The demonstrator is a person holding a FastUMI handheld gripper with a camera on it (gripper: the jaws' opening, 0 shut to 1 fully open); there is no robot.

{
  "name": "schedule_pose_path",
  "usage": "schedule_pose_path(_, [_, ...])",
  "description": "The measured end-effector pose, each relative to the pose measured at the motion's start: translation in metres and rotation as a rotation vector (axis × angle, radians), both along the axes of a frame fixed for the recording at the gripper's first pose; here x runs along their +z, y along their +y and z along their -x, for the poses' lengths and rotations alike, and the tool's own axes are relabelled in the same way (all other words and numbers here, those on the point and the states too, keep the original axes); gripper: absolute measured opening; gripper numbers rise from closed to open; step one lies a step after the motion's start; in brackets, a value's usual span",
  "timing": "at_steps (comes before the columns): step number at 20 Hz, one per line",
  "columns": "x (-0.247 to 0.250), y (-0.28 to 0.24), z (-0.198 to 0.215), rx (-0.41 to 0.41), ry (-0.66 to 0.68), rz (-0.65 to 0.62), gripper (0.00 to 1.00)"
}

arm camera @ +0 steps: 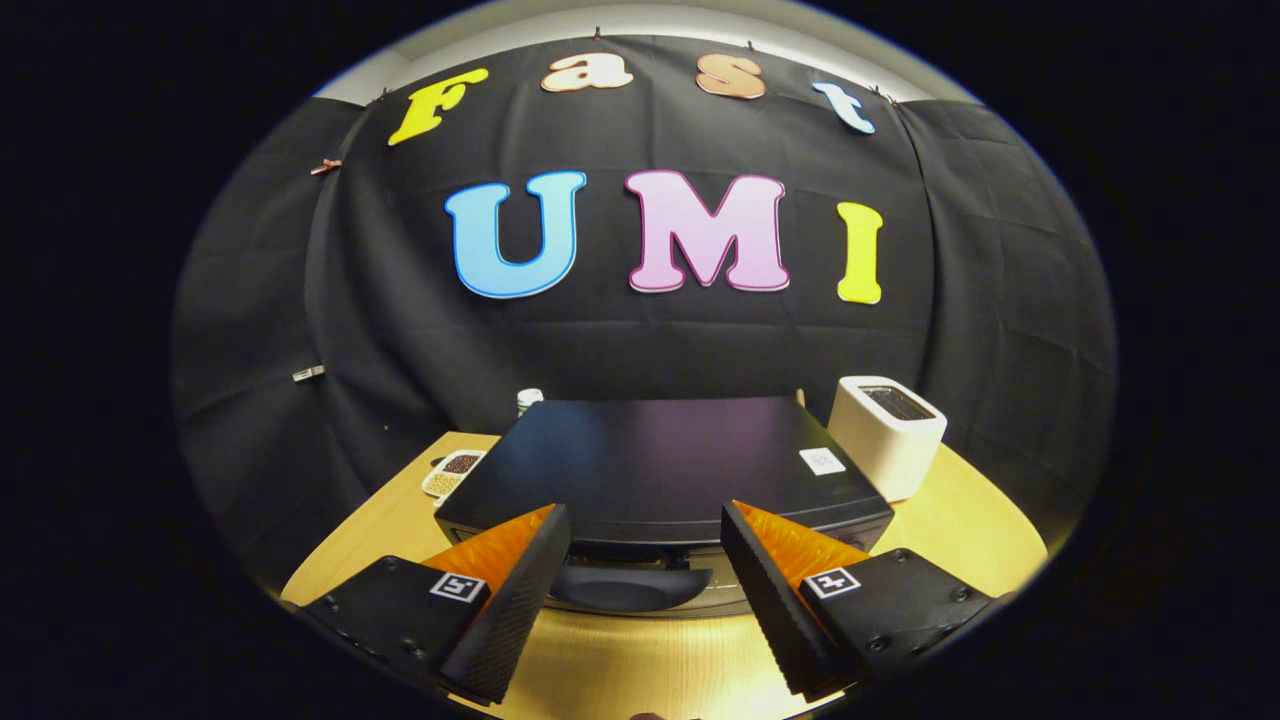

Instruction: Open the toaster oven, put the food inside, and close the toaster oven door.

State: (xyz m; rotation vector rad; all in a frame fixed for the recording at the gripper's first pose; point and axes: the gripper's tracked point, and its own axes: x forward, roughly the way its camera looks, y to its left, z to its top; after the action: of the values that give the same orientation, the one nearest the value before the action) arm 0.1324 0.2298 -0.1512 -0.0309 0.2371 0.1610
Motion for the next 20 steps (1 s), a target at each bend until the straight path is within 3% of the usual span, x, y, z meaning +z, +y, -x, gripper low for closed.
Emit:
schedule_pose_path(4, [-0.029,0.008,-0.004,-0.006,0.045,0.001,0.99])
schedule_pose_path(11, [-0.03,0.009,-0.002,-0.018,0.029,0.018,0.97])
schedule_pose_path(20, [-0.053,0.001,0.051,0.008,0.1,0.029,0.97])
